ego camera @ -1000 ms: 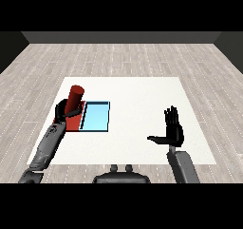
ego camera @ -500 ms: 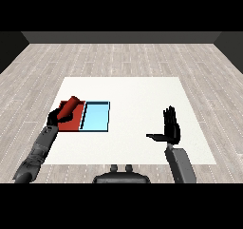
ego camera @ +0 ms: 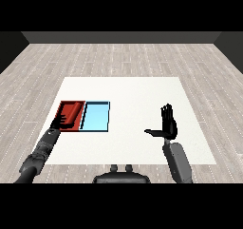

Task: Pick the red can and put it in the red box

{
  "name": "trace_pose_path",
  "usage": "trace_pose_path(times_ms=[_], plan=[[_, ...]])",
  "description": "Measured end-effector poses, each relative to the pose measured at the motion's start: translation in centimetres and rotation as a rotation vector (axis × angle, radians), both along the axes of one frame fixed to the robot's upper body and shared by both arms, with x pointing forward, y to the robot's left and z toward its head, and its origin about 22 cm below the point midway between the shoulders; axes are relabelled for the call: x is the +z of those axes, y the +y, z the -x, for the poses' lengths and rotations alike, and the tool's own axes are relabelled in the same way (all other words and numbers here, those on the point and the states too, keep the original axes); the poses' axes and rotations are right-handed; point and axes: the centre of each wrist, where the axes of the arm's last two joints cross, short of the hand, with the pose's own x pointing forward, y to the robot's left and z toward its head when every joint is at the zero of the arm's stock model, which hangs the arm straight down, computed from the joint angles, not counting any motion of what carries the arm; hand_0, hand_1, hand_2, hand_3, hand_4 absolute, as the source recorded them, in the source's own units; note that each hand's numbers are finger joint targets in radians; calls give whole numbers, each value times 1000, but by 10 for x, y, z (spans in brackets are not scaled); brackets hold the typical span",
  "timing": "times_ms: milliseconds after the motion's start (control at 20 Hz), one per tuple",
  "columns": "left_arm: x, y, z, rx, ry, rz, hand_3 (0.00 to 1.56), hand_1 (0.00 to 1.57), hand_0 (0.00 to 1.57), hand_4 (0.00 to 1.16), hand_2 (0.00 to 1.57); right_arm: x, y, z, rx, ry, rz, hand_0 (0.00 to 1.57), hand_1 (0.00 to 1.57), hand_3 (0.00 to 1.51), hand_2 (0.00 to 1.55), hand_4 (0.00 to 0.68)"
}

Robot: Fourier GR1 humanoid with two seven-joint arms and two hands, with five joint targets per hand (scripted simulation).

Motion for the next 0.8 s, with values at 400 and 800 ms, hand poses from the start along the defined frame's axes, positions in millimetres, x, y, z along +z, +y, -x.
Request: trace_pose_path(times_ms=[400, 800], plan=[[20, -2, -20, 33, -288, 193, 0, 1022, 1022, 0, 959, 0, -1, -4, 11, -19, -18, 0, 0, 0, 0, 0], [39, -60, -51, -196, -877, 672, 0, 0, 0, 0, 0, -1, -6, -3, 47, -24, -2, 0, 0, 0, 0, 0]])
